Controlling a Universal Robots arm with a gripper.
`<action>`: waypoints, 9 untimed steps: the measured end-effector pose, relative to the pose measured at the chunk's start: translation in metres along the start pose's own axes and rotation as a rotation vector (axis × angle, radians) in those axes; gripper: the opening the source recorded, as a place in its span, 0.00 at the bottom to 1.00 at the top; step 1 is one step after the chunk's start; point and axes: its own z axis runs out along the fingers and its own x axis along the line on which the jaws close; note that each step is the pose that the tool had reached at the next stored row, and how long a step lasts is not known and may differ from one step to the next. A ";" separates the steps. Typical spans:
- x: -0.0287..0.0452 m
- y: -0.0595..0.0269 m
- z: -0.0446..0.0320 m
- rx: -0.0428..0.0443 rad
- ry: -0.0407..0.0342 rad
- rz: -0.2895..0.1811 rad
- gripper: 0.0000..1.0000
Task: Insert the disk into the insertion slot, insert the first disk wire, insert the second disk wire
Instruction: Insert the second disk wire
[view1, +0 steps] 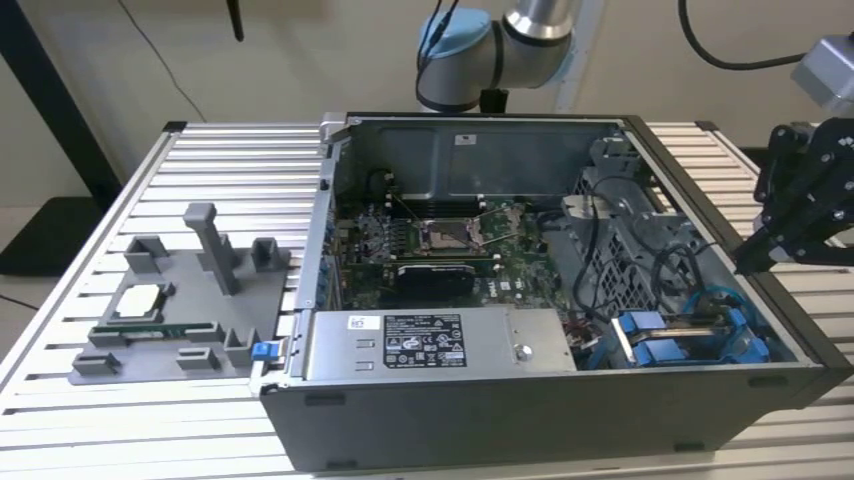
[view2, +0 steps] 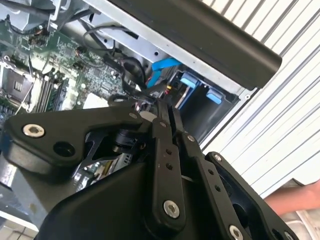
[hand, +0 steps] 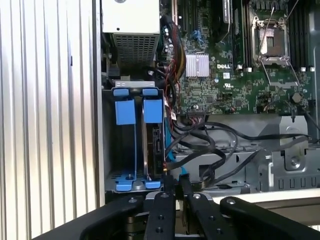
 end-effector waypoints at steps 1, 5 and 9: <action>0.0011 0.0030 0.0002 0.0044 -0.0004 -0.001 0.00; 0.0033 0.0192 0.0014 0.0284 -0.0012 -0.004 0.00; 0.0041 0.0351 0.0029 0.0435 -0.0038 -0.006 0.00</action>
